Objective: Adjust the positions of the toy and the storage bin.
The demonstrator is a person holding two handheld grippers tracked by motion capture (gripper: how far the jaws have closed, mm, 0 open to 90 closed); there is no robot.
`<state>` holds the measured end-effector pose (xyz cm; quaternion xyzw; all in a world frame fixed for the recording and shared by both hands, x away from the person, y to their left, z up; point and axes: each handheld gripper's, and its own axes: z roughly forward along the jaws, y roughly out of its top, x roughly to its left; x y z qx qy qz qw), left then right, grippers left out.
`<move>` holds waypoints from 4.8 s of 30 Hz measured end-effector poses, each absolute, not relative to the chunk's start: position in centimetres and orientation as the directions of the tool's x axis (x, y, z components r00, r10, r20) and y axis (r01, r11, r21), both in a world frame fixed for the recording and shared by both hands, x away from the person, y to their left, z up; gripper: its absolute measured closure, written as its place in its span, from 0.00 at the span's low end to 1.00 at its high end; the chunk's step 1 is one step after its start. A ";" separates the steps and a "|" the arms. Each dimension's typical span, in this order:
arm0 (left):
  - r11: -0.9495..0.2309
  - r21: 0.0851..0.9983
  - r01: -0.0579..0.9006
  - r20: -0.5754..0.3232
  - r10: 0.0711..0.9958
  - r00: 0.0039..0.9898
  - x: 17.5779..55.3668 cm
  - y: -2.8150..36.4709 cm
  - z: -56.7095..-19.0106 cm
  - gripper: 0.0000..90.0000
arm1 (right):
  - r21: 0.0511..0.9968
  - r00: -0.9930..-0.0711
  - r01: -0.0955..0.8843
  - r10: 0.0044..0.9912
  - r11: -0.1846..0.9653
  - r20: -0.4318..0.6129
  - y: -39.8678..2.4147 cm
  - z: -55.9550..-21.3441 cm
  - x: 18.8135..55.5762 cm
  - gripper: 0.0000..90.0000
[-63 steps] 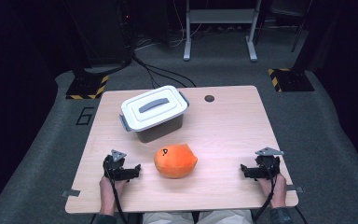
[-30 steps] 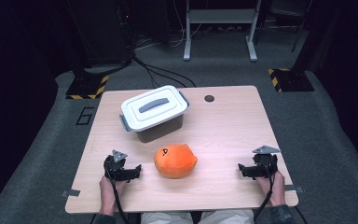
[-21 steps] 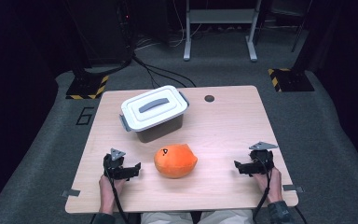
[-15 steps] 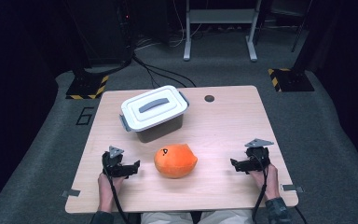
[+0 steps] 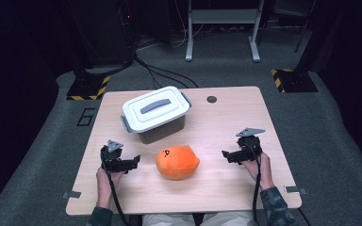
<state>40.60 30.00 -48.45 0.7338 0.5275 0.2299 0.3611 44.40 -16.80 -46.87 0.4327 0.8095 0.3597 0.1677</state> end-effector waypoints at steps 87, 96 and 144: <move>-0.073 0.773 0.631 -0.187 0.923 0.336 50.5 31.1 -41.1 0.30 | 0.716 -0.647 0.574 0.756 0.397 0.100 -2.0 -39.5 61.4 0.42; -0.058 0.779 0.624 -0.193 0.925 0.327 50.6 31.1 -41.1 0.43 | 0.718 -0.646 0.583 0.753 0.380 0.126 -1.8 -39.5 61.8 0.53; -0.100 0.769 0.631 -0.182 0.913 0.366 52.2 28.4 -40.7 0.49 | 0.720 -0.597 0.614 0.786 0.322 0.158 -4.9 -39.5 60.0 0.66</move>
